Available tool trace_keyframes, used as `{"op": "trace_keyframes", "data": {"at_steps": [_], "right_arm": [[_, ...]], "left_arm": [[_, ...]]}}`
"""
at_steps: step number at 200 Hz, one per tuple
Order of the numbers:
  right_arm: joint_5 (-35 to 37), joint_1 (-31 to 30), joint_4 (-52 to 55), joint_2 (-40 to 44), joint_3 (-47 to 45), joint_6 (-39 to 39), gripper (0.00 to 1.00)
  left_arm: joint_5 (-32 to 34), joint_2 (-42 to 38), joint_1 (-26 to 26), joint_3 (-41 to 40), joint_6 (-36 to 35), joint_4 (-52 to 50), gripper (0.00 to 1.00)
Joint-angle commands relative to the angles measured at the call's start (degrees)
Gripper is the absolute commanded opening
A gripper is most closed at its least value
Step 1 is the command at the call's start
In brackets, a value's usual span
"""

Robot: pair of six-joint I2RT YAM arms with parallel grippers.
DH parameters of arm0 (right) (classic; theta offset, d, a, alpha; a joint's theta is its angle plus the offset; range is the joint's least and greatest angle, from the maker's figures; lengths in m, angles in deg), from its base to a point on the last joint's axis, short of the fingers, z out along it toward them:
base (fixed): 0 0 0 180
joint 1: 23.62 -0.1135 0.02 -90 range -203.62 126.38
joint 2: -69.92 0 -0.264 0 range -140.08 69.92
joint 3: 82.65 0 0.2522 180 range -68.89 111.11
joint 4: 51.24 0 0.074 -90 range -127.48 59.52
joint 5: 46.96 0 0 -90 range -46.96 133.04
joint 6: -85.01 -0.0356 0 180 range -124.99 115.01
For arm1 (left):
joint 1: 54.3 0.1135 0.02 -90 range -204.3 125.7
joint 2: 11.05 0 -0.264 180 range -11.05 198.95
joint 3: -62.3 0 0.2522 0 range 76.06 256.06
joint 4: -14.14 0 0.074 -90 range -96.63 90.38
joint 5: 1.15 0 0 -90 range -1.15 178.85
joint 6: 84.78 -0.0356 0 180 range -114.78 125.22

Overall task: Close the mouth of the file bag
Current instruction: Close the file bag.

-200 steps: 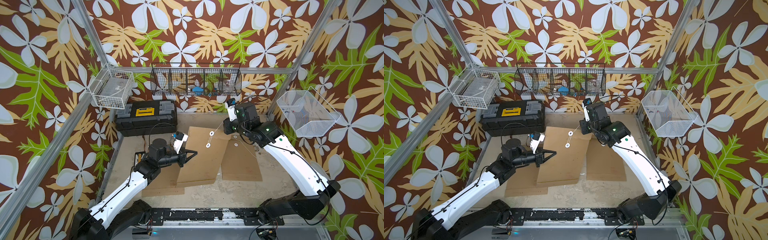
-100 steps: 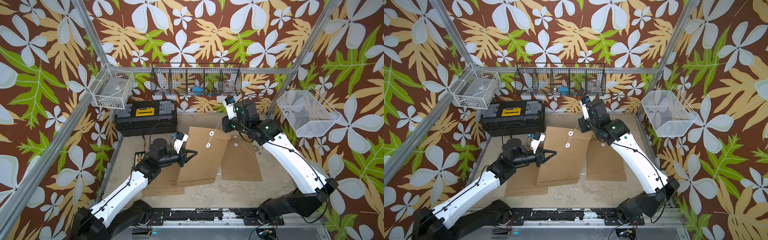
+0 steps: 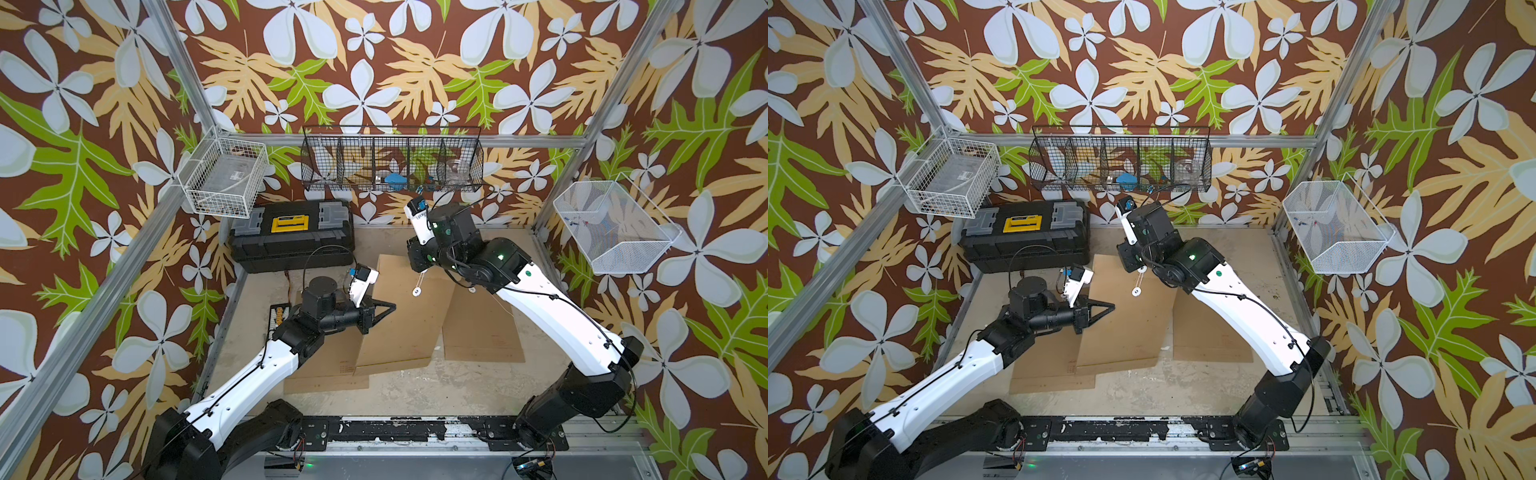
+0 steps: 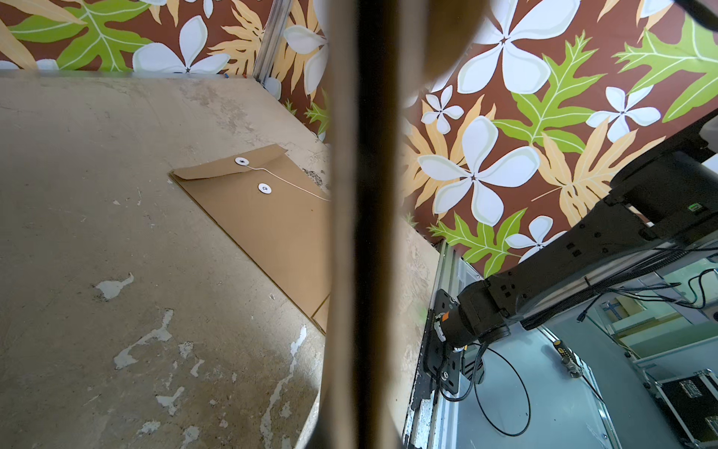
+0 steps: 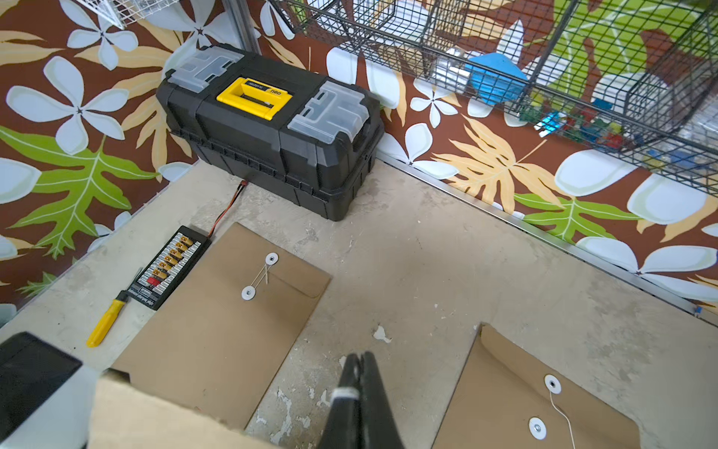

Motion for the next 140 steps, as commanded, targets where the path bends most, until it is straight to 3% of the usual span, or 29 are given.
{"op": "trace_keyframes", "data": {"at_steps": [1,80,105,140], "right_arm": [[1.0,-1.6,-1.4,0.7,-1.6,-1.7,0.00],[-1.4,-2.2,-5.8,10.2,-16.9,-5.9,0.00],[0.7,-2.3,-6.3,10.8,-16.3,-5.1,0.00],[6.4,-2.3,-3.5,6.3,-8.5,-1.4,0.00]], "left_arm": [[-0.6,0.0,-0.1,0.3,0.9,1.2,0.00],[-0.3,0.8,0.0,1.7,0.4,0.9,0.00],[-1.3,1.4,-0.1,2.0,0.4,1.1,0.00],[-2.1,1.2,-0.1,1.3,0.1,0.9,0.00]]}}
